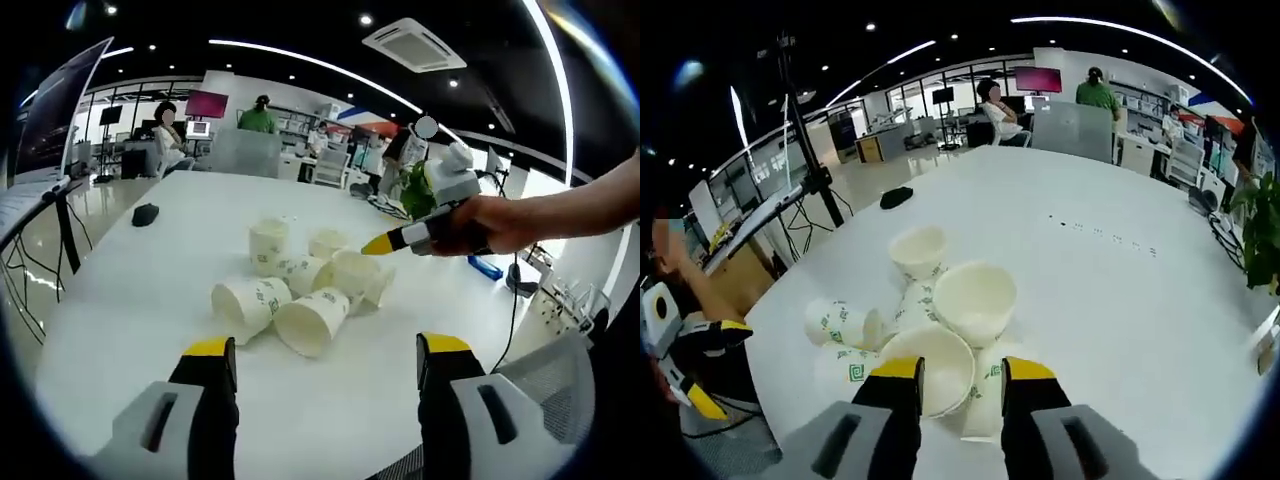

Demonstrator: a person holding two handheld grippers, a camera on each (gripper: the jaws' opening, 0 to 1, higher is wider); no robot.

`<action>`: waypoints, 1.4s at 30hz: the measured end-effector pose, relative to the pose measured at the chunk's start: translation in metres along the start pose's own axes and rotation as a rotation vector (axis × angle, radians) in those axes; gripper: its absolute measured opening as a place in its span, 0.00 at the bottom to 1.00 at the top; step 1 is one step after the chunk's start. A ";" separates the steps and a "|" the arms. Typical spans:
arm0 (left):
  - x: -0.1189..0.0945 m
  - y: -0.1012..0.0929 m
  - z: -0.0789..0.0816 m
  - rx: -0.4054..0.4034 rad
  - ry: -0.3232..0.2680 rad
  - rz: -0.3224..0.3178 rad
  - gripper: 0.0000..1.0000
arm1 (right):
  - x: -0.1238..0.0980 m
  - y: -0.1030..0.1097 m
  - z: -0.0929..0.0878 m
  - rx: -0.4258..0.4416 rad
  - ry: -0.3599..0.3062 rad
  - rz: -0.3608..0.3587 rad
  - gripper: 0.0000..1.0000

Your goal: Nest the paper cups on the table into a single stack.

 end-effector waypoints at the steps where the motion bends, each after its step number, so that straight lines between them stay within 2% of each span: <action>1: 0.000 -0.001 -0.001 0.002 0.003 0.001 0.72 | 0.003 0.002 -0.001 0.000 0.005 0.002 0.27; 9: 0.002 0.000 -0.003 0.012 0.017 0.002 0.71 | 0.015 0.010 -0.009 -0.006 0.039 -0.007 0.20; 13: 0.002 0.000 -0.003 0.008 0.020 0.003 0.71 | 0.018 0.012 -0.012 -0.006 0.062 -0.015 0.09; 21: 0.001 -0.002 -0.003 0.007 0.027 0.001 0.69 | 0.022 0.012 -0.015 0.009 0.071 -0.007 0.00; 28: 0.003 -0.002 -0.005 0.011 0.036 -0.005 0.68 | 0.018 0.016 -0.017 0.017 0.061 -0.010 0.00; 35: 0.003 -0.003 -0.005 0.017 0.040 -0.010 0.68 | 0.008 0.020 -0.019 0.046 0.026 -0.014 0.00; 42: 0.004 -0.003 -0.006 0.024 0.047 -0.015 0.67 | -0.001 0.021 -0.014 0.068 -0.018 -0.014 0.00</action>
Point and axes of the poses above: the point that each gripper's makers call its tool centre point, and the gripper's own axes: x roughly forward along the fingers, y roughly to its left, z roughly out of its top, the point moved 8 cm from there along -x, roughly backward along the fingers, and after that the axes turned 8 degrees about y, right-handed, at the moved point
